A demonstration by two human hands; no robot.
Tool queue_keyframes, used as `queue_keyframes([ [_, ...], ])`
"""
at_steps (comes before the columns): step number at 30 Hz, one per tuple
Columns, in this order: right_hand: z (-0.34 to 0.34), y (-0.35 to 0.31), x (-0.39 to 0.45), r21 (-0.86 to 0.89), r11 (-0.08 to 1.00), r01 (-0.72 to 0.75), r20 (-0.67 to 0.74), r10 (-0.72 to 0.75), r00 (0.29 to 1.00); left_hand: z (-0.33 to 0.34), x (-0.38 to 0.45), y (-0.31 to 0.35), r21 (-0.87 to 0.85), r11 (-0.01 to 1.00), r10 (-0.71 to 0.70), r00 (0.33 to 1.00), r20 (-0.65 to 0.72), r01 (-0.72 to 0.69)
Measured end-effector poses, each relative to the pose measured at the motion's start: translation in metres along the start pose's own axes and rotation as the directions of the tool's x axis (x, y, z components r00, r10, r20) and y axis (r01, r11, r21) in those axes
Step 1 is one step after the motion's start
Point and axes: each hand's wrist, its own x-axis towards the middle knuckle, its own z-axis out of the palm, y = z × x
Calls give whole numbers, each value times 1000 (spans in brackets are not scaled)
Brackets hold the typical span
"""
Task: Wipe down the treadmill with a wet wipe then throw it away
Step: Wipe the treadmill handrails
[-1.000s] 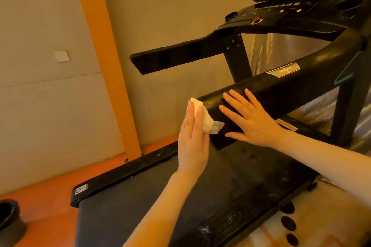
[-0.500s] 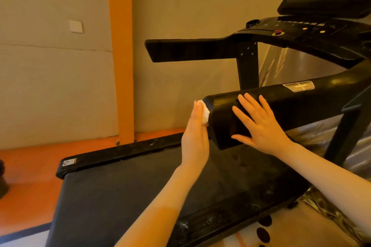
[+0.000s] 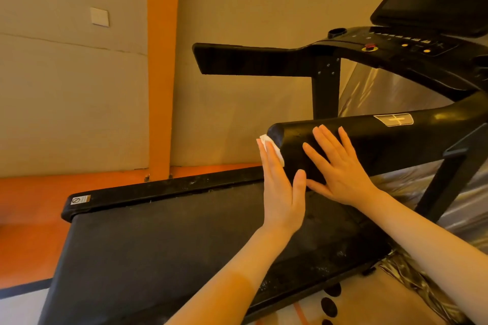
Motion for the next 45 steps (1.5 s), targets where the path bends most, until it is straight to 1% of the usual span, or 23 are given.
queue_keyframes([
  [4,2,-2,2,-31,999,15,-2,-15,1000,6,-16,-11,10,995,-97,994,51,96],
  [7,1,0,2,-40,999,29,2,-29,1000,5,-19,-11,10,994,-112,991,71,111],
  [10,1,1,2,-42,999,32,3,-32,999,3,-16,-2,-23,994,-103,992,75,104],
  [13,2,4,2,-44,998,38,10,-38,999,2,-9,5,-38,998,-54,998,41,56],
  [16,2,6,2,-41,998,51,8,-51,999,3,-8,-1,-27,999,-29,999,23,30],
  [19,1,5,4,-48,996,72,-3,-72,997,9,-22,-13,-30,995,-97,994,50,99],
  [23,0,5,4,-66,994,83,1,-83,997,11,-41,-23,16,985,-172,977,125,172],
  [26,0,5,5,-66,994,82,-2,-82,997,8,-41,-18,-30,977,-203,967,153,210],
  [30,0,5,4,-63,995,76,0,-77,997,10,-36,-3,-89,982,-154,981,115,165],
  [34,0,4,4,-55,996,66,5,-66,998,11,-36,-8,-85,984,-149,985,88,156],
  [39,0,4,3,-66,995,70,6,-69,998,16,-55,-21,-102,955,-265,955,131,279],
  [42,0,4,3,-71,995,68,2,-68,998,14,-54,-17,-134,937,-307,944,121,322],
  [43,-1,5,3,-68,995,68,1,-68,998,14,-50,-11,-153,940,-290,951,108,305],
  [45,-1,4,3,-57,996,66,-1,-66,998,13,-40,4,-187,957,-214,975,63,222],
])
